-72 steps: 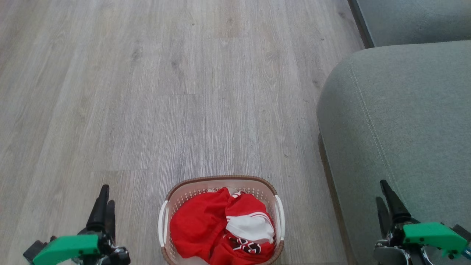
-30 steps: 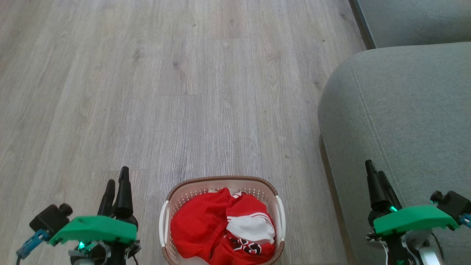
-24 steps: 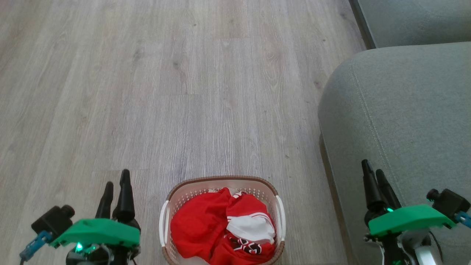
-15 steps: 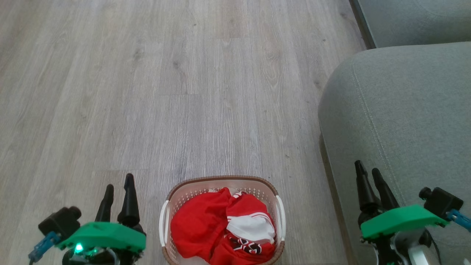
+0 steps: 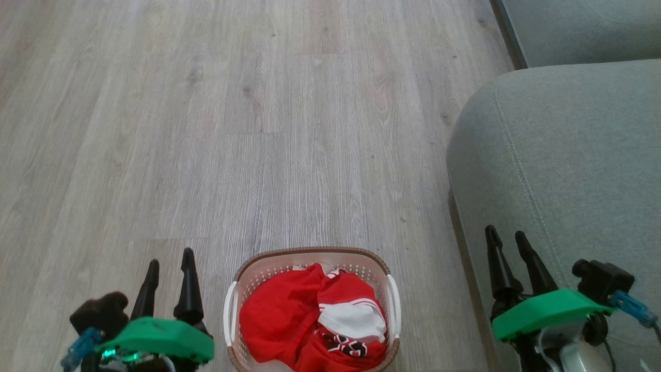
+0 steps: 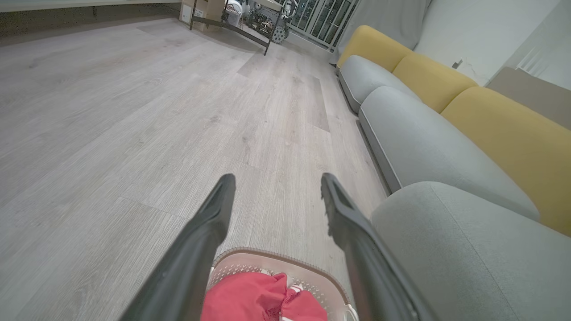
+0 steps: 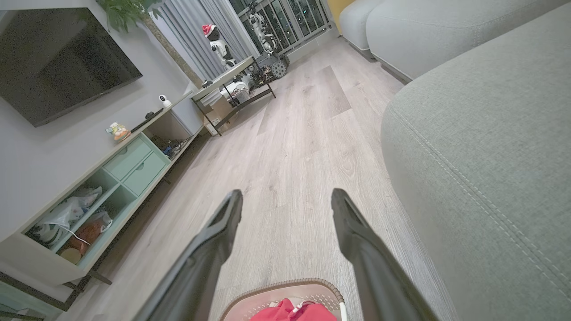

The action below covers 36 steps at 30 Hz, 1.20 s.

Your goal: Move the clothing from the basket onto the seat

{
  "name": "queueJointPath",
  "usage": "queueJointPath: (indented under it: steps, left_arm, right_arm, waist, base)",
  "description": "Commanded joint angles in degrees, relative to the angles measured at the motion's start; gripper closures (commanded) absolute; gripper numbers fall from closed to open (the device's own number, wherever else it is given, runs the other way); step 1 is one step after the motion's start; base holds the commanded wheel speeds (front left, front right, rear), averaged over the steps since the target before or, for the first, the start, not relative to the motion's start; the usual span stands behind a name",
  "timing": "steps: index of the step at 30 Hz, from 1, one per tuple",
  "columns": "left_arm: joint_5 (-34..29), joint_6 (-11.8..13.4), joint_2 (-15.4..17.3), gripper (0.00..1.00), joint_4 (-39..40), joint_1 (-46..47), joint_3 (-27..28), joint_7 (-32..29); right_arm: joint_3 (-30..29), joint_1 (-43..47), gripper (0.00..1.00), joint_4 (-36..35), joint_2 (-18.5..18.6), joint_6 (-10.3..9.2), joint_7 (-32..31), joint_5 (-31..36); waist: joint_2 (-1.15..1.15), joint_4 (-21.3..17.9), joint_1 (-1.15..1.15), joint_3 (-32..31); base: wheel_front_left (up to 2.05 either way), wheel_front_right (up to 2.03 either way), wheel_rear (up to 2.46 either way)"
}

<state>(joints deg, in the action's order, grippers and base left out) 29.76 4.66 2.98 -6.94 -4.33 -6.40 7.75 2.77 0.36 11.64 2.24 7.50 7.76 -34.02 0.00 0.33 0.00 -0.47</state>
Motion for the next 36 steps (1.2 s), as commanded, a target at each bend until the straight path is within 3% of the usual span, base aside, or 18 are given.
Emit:
queueJointPath:
  steps: [1,36]
  left_arm:
    - [-2.09,0.66,0.82,0.00,2.31,0.85,1.00,1.08]
    - [-23.66,2.64,0.33,0.00,2.22,-1.57,-0.08,6.95]
  right_arm:
    - [1.37,-3.16,0.00,-2.33,0.54,-0.01,1.02,2.06]
    - [4.77,-3.50,0.00,-4.32,0.64,-0.01,6.94,25.70]
  waist:
    - [0.00,0.00,0.00,-0.01]
    - [0.00,-0.01,0.00,-0.17]
  base:
    - [0.00,0.00,0.00]
    - [0.00,0.00,0.00]
